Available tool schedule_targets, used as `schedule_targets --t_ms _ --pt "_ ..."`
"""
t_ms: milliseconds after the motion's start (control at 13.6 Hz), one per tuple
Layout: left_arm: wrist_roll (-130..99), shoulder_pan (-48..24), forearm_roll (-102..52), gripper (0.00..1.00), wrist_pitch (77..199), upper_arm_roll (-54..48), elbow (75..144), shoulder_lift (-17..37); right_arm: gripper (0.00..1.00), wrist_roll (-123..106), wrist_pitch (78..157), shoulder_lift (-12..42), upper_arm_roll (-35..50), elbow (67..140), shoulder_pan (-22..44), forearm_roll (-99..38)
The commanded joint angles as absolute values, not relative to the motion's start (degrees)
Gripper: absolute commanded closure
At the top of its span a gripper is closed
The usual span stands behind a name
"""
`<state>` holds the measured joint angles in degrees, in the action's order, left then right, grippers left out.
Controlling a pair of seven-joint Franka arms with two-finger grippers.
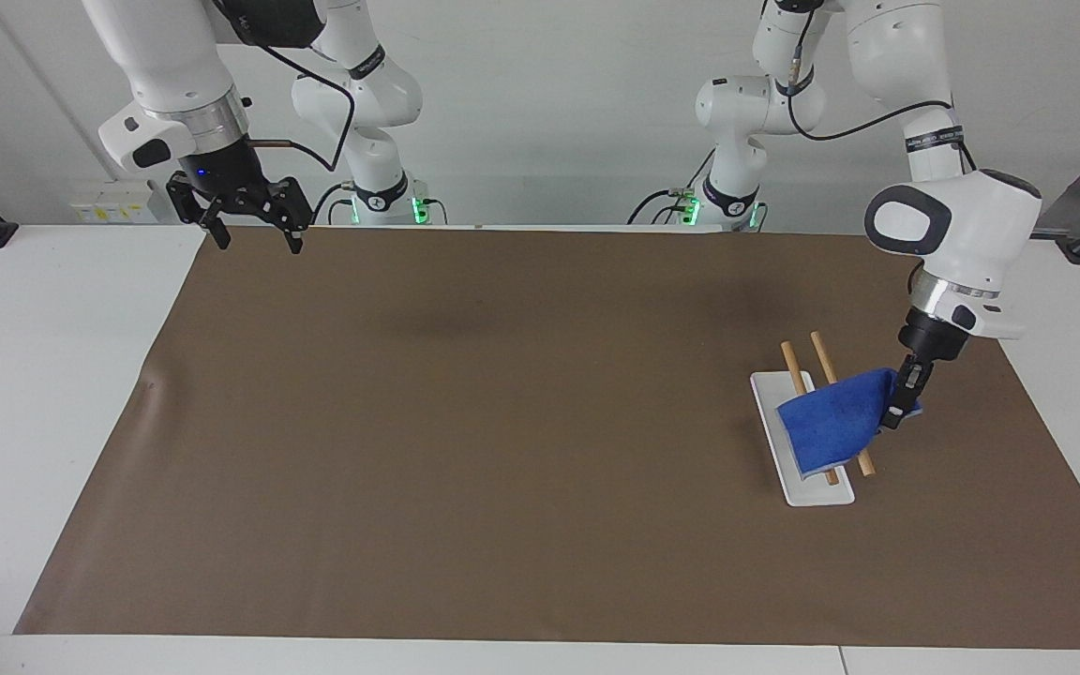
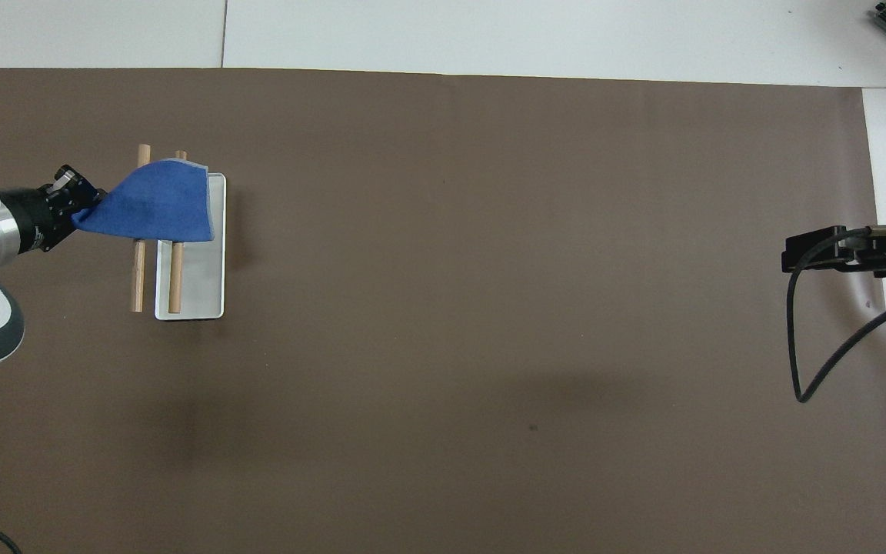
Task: Right arm passes towel to left arm to hang
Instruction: 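Open the left gripper and release the towel onto the sticks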
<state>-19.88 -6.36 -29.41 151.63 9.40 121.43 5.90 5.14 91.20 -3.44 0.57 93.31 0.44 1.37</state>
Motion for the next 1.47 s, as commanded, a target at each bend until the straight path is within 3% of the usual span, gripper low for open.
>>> schedule_targets --t_ms 0,73,367,440,733,880,1100,1393 --pt "-19.34 -6.33 -28.74 0.96 150.64 9.67 125.59 2.55 0.0 4.22 91.23 -3.6 0.09 93.69 0.62 0.53" --pt "-19.34 -6.33 -28.74 0.86 150.64 9.67 125.6 2.55 0.0 4.22 91.23 -3.6 0.09 93.69 0.7 0.53" --pt "-19.34 -6.33 -28.74 0.21 150.47 9.67 125.42 2.64 0.0 4.13 91.23 -3.6 0.09 93.69 1.32 0.53" --pt "-19.34 -6.33 -28.74 0.1 150.47 9.67 125.25 2.64 0.0 4.04 91.06 -3.69 0.09 93.69 1.32 0.53" --pt "-19.25 -6.33 -27.96 0.06 150.12 10.98 124.81 2.81 0.0 4.04 90.79 -3.69 0.09 93.69 0.88 0.53" --pt "-19.16 -6.33 -19.39 0.07 146.19 13.25 124.02 2.81 0.0 4.04 90.97 -3.6 0.09 93.69 0.79 0.53" --pt "-18.81 -6.33 -7.59 0.07 131.09 15.29 117.01 3.34 0.0 3.87 90.7 -3.69 0.09 93.78 0.79 0.53" --pt "-18.9 -6.42 -5.8 0.07 119.12 15.12 109.27 3.08 0.0 4.3 91.32 -3.6 0.09 93.69 0.88 0.53"
